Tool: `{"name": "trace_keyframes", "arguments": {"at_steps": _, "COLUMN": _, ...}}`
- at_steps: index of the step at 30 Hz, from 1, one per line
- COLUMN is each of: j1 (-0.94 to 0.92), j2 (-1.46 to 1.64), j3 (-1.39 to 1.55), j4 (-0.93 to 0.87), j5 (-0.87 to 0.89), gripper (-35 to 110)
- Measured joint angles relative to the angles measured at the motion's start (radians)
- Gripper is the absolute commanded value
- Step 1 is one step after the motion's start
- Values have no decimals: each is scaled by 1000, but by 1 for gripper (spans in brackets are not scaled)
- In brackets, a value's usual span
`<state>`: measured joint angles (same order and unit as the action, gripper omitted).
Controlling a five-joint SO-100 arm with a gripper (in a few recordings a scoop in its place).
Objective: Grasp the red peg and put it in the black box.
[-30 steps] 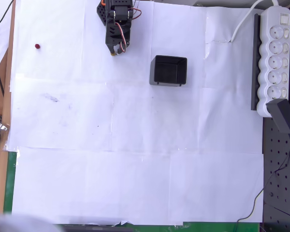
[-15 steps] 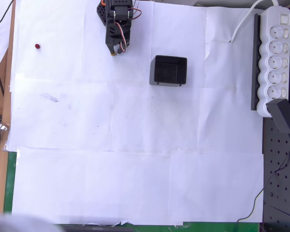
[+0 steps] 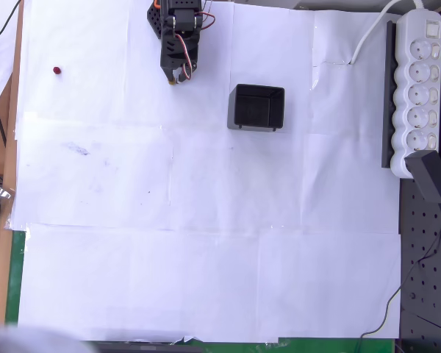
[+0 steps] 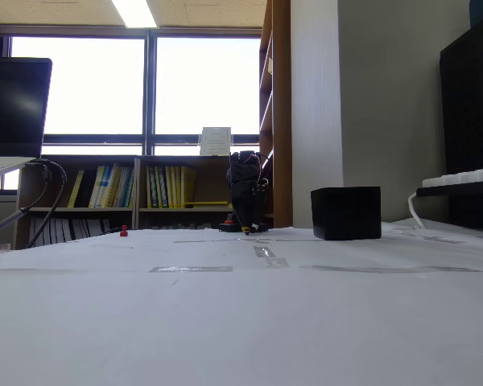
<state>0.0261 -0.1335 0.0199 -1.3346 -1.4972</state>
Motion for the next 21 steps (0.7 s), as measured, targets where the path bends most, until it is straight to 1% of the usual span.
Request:
{"name": "trace_keyframes", "arguments": {"at_steps": 19, "j1": 0, "j2": -3, "j3": 0, "j4": 0, "j5": 2, "gripper": 0}}
{"name": "trace_keyframes", "arguments": {"at_steps": 21, "j1": 2, "j2": -3, "j3": 0, "j4": 0, "j5": 2, "gripper": 4}}
